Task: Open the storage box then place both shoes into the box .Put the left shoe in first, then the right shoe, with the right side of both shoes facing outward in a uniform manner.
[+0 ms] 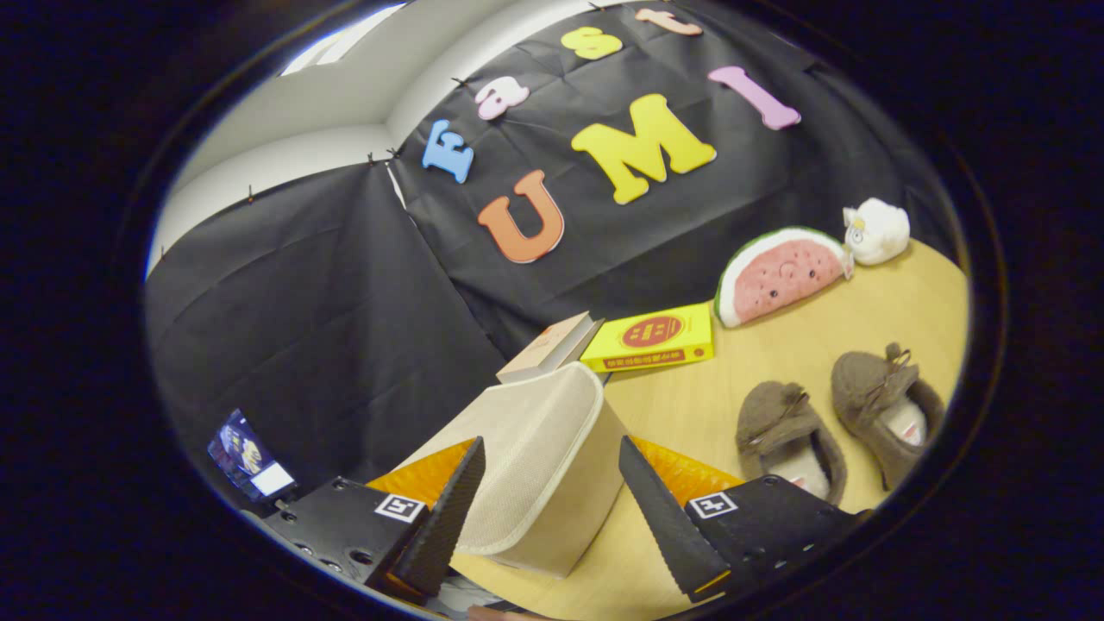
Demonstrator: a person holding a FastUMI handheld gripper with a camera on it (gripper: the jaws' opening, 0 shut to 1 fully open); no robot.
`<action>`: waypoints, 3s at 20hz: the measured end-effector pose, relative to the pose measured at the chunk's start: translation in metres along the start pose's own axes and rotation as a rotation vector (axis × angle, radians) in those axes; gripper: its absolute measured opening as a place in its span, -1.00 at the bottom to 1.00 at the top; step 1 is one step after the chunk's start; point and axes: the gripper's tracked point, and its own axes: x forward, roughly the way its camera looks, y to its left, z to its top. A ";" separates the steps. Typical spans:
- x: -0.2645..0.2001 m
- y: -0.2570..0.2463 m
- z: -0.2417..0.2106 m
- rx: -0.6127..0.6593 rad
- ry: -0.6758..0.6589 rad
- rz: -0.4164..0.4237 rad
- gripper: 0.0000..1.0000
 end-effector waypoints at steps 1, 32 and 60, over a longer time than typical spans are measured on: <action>0.014 0.002 -0.005 0.051 0.040 0.040 0.90; 0.023 0.015 -0.014 0.392 0.399 -0.182 -0.31; 0.112 0.308 0.042 0.127 0.347 0.076 -0.87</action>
